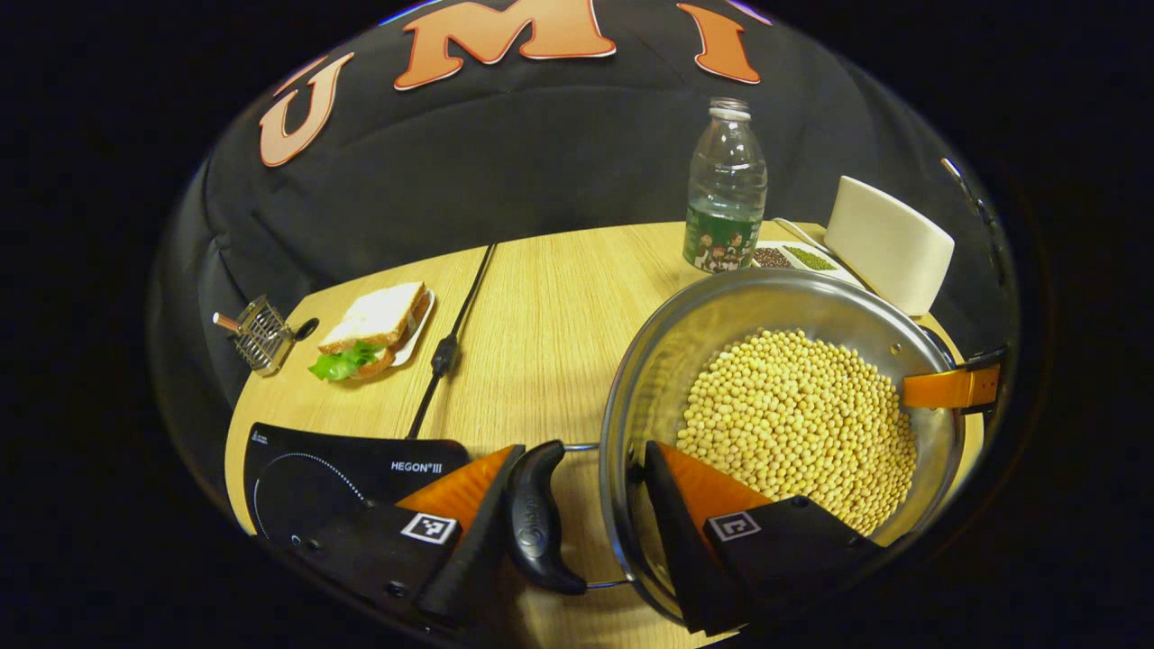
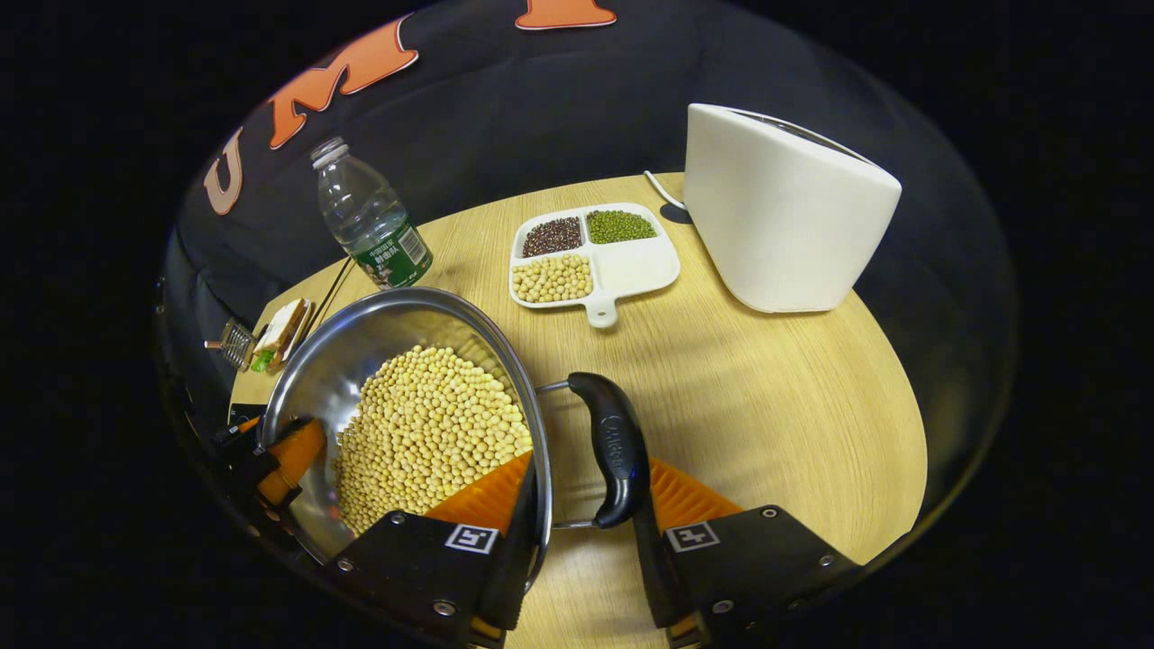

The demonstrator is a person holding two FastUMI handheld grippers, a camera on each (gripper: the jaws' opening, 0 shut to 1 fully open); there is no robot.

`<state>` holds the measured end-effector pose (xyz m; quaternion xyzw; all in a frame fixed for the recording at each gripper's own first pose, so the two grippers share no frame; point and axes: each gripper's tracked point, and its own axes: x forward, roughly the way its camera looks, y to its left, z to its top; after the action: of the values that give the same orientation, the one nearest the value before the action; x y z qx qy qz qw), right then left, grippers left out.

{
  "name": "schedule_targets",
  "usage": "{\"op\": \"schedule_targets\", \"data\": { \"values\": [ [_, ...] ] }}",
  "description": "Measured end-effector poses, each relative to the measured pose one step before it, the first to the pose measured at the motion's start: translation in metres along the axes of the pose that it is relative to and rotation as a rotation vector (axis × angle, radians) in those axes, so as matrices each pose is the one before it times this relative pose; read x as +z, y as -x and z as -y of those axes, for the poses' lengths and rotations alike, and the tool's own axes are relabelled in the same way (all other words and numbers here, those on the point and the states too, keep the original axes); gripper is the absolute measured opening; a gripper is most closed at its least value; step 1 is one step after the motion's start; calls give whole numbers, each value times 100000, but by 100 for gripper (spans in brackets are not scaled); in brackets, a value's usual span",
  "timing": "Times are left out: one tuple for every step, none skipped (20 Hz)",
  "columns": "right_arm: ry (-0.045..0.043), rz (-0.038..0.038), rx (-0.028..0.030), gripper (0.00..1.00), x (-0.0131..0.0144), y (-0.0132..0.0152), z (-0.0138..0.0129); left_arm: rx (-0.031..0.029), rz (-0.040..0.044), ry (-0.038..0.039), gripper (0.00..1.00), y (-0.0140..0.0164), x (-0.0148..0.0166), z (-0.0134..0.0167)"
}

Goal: First push the handle of the pot to place it horizontally, then grasp the pot with both hands and set it on the induction cooktop.

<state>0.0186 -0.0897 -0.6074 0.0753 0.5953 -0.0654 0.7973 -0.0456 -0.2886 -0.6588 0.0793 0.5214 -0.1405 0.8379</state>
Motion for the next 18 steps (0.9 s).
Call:
{"op": "schedule_targets", "data": {
  "values": [
    [-611, -84, 188, 54, 12, 14, -29, 679, 606, 1087, 88, -79, 189, 35],
    [-73, 143, 216, 54, -42, 14, -28, -174, 584, 50, 88, -96, 95, -160],
    [308, 56, -60, 54, -411, 164, 565, -1023, 604, 653, 87, 102, 29, -135],
    [279, 178, -445, 54, 72, -40, 22, -1636, 997, 1166, 83, 20, 276, 74],
    [101, 49, -432, 54, 75, 36, 23, -2214, -390, 1807, 81, 225, 67, -56],
    [0, 29, -44, 54, 21, 66, 20, -2349, -138, 1799, 72, -11, -168, 107],
    [-470, -146, -71, 49, -79, 58, -28, -758, -485, 865, 73, 156, 55, 93],
    [133, -19, -599, 51, -12, -18, -7, 185, -927, -867, 69, -80, -181, 52],
    [659, 160, -589, 49, -72, 104, 73, 140, 67, -202, 69, 37, 127, -87],
    [-44, 183, -92, 49, 58, 113, -36, -299, 14, 703, 65, -1, -52, 139],
    [-383, 584, -170, 48, 91, 164, -92, -307, -266, 472, 66, 91, -95, 100],
    [116, 710, -200, 47, 226, 182, -78, 253, 360, 441, 67, 26, -67, -112],
    [584, 1514, 31, 46, 210, 320, 191, 450, 1417, -852, 67, 132, 374, -112],
    [236, 1438, 215, 46, 359, 435, 46, 586, 2108, -660, 67, 346, 370, -222],
    [-118, 812, 203, 46, 288, 789, -71, 246, 2114, -1164, 67, 542, 642, -233],
    [72, 549, 22, 46, 333, 533, -228, 193, 953, -963, 67, 785, 576, -142],
    [365, 474, -158, 46, 141, 498, -184, 151, 151, -29, 67, 645, 349, -54],
    [219, 99, -101, 46, 65, 395, -168, 96, -93, 21, 67, 519, 200, 56]
  ]
}}
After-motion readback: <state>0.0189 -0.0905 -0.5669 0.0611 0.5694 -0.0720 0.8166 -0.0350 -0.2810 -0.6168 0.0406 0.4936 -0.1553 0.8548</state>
